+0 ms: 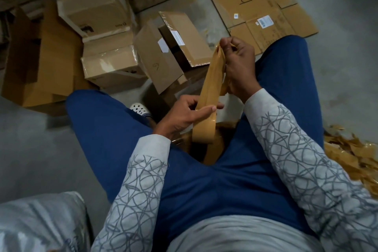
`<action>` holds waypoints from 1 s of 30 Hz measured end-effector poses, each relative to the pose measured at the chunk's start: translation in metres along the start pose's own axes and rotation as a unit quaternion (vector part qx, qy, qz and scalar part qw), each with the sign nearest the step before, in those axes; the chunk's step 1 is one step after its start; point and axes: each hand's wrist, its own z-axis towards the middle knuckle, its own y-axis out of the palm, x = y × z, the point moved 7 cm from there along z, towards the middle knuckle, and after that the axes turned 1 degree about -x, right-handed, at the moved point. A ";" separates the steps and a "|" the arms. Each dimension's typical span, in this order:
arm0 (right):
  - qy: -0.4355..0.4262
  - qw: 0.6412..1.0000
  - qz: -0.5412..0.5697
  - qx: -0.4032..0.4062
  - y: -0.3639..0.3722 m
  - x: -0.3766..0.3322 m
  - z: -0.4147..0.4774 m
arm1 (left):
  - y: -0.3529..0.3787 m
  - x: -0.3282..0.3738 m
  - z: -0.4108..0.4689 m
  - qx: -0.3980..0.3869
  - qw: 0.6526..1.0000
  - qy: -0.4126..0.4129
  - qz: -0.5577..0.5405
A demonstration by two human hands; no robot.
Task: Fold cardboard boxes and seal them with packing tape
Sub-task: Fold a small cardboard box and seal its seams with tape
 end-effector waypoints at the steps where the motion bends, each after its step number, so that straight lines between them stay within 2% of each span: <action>1: -0.003 1.000 -0.002 0.012 -0.002 -0.001 0.001 | 0.004 0.001 0.000 -0.003 1.000 0.023 -0.010; 4: 0.004 0.999 -0.006 0.049 -0.006 0.002 0.005 | 0.014 -0.004 0.000 -0.004 0.999 0.039 -0.035; 10: -0.012 0.996 -0.015 0.082 -0.011 -0.007 0.012 | 0.033 -0.026 -0.004 0.002 0.997 -0.056 -0.050; 16: 0.002 0.995 -0.017 0.097 -0.010 -0.004 0.015 | 0.037 -0.031 -0.009 -0.013 0.994 -0.103 -0.022; 19: 0.037 0.995 -0.007 0.097 -0.010 0.007 0.018 | 0.040 -0.029 -0.011 -0.032 0.993 -0.110 -0.013; 22: 0.087 0.993 -0.003 0.082 -0.010 0.012 0.017 | 0.033 -0.021 -0.014 -0.016 0.997 -0.081 -0.006; 25: 0.163 0.980 0.096 0.061 -0.017 0.016 0.018 | 0.024 -0.008 -0.018 0.009 0.999 -0.044 -0.003; 27: 0.234 0.943 0.237 -0.012 -0.011 0.017 0.015 | 0.017 -0.002 -0.020 0.024 0.999 -0.021 -0.004; 28: 0.249 0.923 0.287 -0.054 -0.008 0.015 0.012 | 0.011 -0.002 -0.020 0.032 0.999 -0.013 0.002; 30: 0.226 0.921 0.302 -0.102 -0.009 0.006 0.009 | -0.002 0.000 -0.021 0.054 0.998 -0.002 0.019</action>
